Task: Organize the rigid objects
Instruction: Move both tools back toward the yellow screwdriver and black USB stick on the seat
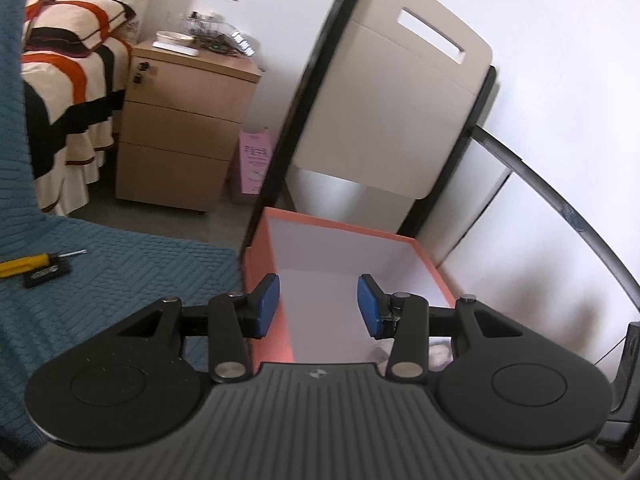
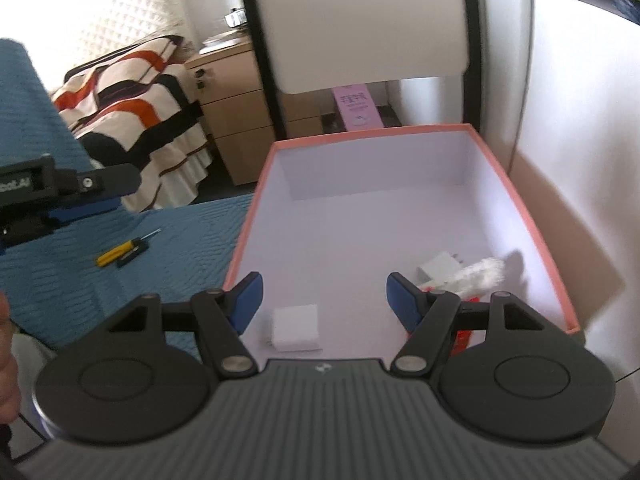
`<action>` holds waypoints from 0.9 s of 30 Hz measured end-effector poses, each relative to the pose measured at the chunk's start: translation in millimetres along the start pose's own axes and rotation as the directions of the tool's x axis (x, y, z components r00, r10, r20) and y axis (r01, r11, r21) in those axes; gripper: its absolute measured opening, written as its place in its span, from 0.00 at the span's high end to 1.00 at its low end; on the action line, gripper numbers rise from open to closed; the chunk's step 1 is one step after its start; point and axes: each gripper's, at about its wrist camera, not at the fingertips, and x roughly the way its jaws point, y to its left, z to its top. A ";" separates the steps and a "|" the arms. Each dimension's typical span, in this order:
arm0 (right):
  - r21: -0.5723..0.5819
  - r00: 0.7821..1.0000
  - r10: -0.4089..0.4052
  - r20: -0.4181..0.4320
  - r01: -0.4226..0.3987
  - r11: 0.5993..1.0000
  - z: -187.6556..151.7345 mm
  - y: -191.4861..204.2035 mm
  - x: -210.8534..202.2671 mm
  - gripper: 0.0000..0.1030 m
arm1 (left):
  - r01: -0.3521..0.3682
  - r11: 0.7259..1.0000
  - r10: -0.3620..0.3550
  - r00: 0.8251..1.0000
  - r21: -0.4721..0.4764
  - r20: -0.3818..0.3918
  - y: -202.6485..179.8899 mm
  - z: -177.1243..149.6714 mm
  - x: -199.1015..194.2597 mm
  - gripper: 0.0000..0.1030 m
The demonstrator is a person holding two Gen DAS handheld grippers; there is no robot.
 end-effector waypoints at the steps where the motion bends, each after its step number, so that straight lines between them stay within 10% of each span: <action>1: -0.008 1.000 0.009 -0.001 -0.009 1.000 -1.9 4.3 0.4 0.32 | -0.006 1.000 0.006 1.000 -0.001 0.000 3.9 -2.5 -2.7 0.52; 27: -0.140 0.982 0.171 -0.079 -0.180 0.974 -32.8 107.0 27.8 0.32 | -0.219 0.974 0.221 0.975 -0.063 0.024 122.1 -59.6 -54.9 0.44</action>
